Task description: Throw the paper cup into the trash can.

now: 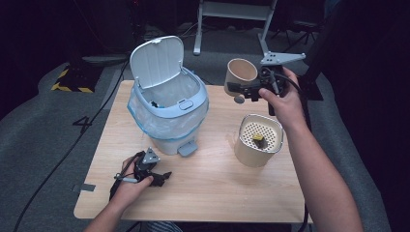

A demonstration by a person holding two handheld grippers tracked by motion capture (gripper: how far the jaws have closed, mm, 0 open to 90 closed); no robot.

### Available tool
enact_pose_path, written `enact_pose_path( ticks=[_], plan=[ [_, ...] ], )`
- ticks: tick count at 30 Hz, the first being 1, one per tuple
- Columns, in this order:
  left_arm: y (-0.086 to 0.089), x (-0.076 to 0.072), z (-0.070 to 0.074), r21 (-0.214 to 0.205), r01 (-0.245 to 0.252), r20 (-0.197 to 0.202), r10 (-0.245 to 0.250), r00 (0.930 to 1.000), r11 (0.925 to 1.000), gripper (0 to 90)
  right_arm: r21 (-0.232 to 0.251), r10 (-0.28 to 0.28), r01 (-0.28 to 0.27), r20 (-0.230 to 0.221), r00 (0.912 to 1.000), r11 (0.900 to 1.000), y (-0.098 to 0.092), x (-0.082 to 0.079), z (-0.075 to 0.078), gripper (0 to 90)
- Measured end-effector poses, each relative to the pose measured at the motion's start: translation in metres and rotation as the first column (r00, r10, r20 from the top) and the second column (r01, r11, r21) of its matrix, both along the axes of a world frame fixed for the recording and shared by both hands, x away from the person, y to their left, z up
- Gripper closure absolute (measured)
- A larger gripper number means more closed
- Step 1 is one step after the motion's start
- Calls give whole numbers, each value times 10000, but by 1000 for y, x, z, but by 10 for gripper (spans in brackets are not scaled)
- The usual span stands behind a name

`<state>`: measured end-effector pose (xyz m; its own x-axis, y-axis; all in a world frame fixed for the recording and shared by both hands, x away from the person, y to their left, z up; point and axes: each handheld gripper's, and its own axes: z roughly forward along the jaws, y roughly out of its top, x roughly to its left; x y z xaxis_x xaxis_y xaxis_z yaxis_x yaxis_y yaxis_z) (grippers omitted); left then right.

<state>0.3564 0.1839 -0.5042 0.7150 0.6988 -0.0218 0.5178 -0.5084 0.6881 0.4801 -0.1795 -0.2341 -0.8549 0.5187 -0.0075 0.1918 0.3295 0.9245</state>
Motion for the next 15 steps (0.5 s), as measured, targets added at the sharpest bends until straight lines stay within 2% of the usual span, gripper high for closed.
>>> enact_pose_path(
  ticks=[15],
  plan=[
    [0,0,0,-13,-7,-15,7,10000,10000,144,232,834,-825,-433,9956,9963,72,15,-3,306]
  ],
)
